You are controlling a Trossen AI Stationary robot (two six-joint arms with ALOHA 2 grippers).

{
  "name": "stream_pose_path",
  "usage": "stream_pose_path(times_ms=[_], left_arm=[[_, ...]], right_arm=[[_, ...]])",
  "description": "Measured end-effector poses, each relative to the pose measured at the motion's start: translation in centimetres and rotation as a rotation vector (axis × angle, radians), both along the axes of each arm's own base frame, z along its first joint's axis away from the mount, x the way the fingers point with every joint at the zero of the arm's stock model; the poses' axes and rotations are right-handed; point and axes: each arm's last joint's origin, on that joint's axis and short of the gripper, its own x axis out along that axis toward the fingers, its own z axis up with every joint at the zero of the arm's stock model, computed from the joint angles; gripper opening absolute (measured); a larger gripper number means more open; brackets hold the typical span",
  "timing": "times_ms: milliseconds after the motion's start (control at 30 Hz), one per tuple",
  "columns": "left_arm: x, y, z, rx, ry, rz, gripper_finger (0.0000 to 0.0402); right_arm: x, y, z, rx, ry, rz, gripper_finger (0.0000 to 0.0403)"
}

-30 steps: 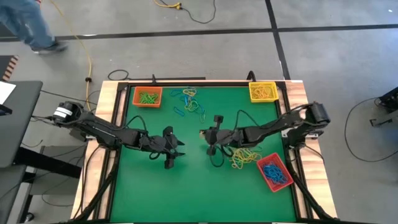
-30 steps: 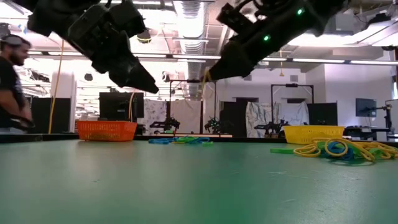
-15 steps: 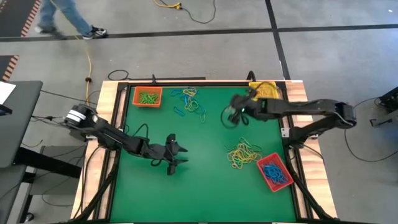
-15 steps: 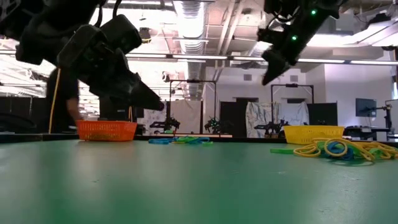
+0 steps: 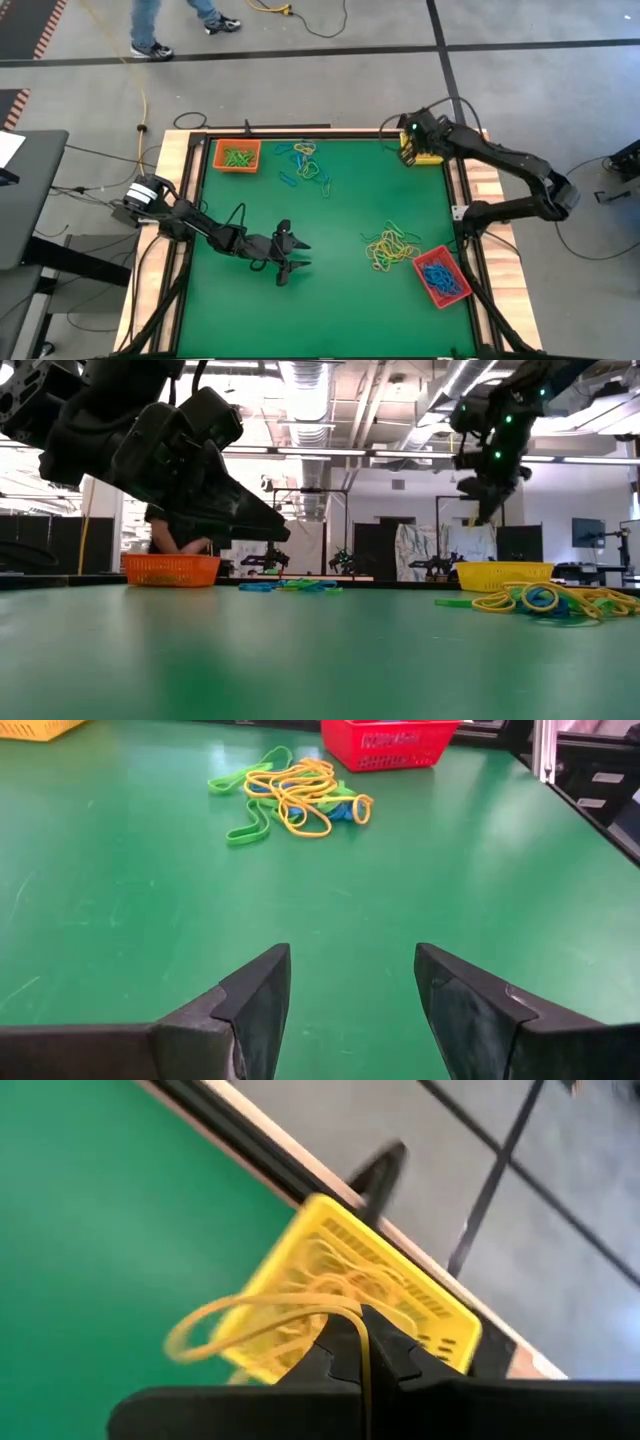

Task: Sort rubber bands into baskets
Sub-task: Put the yellow rubber band into the yellow bin

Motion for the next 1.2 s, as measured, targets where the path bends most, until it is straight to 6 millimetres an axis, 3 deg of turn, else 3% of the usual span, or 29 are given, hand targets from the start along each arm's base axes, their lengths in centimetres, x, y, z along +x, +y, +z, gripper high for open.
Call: stream_pose_path(times_ms=[200,400,767,1000,1200], left_arm=[[0.0,0.0,0.0,-0.004,0.0,0.001,0.0203],[0.0,0.0,0.0,-0.005,0.0,0.001,0.0203],[0.0,0.0,-0.1,-0.004,0.008,-0.002,0.0203],[0.0,0.0,-0.1,-0.003,0.009,-0.003,0.0203],[-0.1,0.0,-0.1,-0.003,0.01,-0.004,0.0203]], right_arm=[[-1.9,-3.1,-1.8,0.087,0.01,-0.106,0.0016],[-2.0,-5.2,-4.1,0.146,0.015,-0.147,0.0017],[-1.0,-6.4,-7.2,0.257,0.015,-0.137,0.0024],[-1.0,-6.3,-7.5,0.278,0.025,-0.137,0.0096],[-1.4,-5.7,-5.6,0.225,-0.017,-0.135,0.0172]])
